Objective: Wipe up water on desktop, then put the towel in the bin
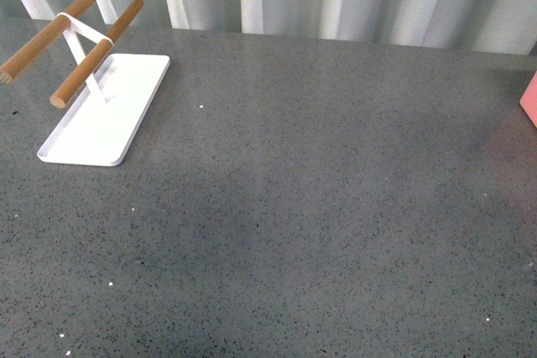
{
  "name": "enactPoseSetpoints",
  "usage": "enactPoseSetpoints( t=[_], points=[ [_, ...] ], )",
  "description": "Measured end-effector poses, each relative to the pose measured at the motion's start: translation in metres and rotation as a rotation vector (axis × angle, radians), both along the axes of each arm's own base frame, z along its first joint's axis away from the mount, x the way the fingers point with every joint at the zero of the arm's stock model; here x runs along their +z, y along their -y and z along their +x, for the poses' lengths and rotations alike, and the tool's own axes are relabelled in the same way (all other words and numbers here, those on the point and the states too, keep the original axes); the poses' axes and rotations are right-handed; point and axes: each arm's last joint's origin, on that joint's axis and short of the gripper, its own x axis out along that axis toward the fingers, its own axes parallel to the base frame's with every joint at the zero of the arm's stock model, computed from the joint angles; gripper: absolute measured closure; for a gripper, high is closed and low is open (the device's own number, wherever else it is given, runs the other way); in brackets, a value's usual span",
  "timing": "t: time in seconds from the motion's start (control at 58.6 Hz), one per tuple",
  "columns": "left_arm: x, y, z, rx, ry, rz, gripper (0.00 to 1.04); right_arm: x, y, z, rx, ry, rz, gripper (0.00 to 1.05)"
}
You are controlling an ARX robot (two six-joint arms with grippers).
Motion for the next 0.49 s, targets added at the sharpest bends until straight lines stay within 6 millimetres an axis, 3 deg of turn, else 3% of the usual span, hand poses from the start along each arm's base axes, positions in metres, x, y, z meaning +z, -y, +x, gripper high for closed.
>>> enactPoseSetpoints(
  t=[0.256,0.494],
  points=[
    [0.000,0.000,0.000,0.000,0.000,0.000,0.07,0.002,-0.005,0.009,0.062,-0.028,-0.047,0.39],
    [0.000,0.000,0.000,0.000,0.000,0.000,0.07,0.019,-0.011,0.008,0.092,0.012,-0.060,0.05]
  ],
)
